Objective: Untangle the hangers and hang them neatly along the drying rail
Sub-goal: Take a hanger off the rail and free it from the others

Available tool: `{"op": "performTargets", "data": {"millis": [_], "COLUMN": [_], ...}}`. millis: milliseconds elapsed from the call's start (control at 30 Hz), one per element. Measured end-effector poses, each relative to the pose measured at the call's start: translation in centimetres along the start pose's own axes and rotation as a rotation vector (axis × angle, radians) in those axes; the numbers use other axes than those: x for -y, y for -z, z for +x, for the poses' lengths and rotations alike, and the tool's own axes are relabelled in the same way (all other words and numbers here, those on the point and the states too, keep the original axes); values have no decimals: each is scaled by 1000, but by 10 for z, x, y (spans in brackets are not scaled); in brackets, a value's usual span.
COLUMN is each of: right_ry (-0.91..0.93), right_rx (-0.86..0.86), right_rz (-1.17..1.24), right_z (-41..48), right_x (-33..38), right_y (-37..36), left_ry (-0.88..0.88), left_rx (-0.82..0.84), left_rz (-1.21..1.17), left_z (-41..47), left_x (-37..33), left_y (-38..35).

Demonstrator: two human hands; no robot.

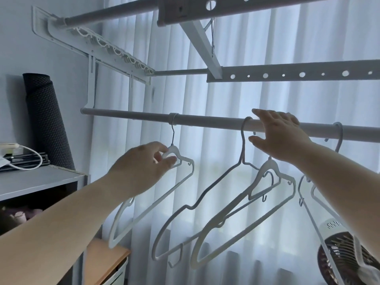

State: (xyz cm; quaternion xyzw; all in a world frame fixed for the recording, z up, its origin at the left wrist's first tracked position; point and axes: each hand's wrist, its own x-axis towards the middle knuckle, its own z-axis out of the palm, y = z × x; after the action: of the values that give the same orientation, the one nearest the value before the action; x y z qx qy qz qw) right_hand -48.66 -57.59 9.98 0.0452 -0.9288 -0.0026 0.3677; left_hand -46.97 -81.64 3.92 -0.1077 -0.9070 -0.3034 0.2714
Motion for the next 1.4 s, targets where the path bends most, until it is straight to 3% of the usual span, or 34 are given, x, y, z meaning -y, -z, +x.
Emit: {"op": "performTargets", "data": {"millis": [100, 267, 400, 900, 1400], "right_ry": [5, 22, 34, 18, 25], "right_rx": [9, 24, 4, -53, -62], "right_rz": [-42, -89, -103, -82, -88], "right_z": [-6, -11, -12, -13, -14], "right_x": [-4, -10, -13, -13, -8], "right_y": [-1, 1, -1, -7, -7], "left_ry": [-84, -102, -84, 197, 251], "left_rx": [114, 262, 337, 29, 1], "left_rz": [-42, 243, 282, -43, -91], "left_z": [-20, -37, -44, -36, -38], "left_x": [-26, -41, -42, 20, 30], "left_y": [-11, -51, -69, -70, -65]}}
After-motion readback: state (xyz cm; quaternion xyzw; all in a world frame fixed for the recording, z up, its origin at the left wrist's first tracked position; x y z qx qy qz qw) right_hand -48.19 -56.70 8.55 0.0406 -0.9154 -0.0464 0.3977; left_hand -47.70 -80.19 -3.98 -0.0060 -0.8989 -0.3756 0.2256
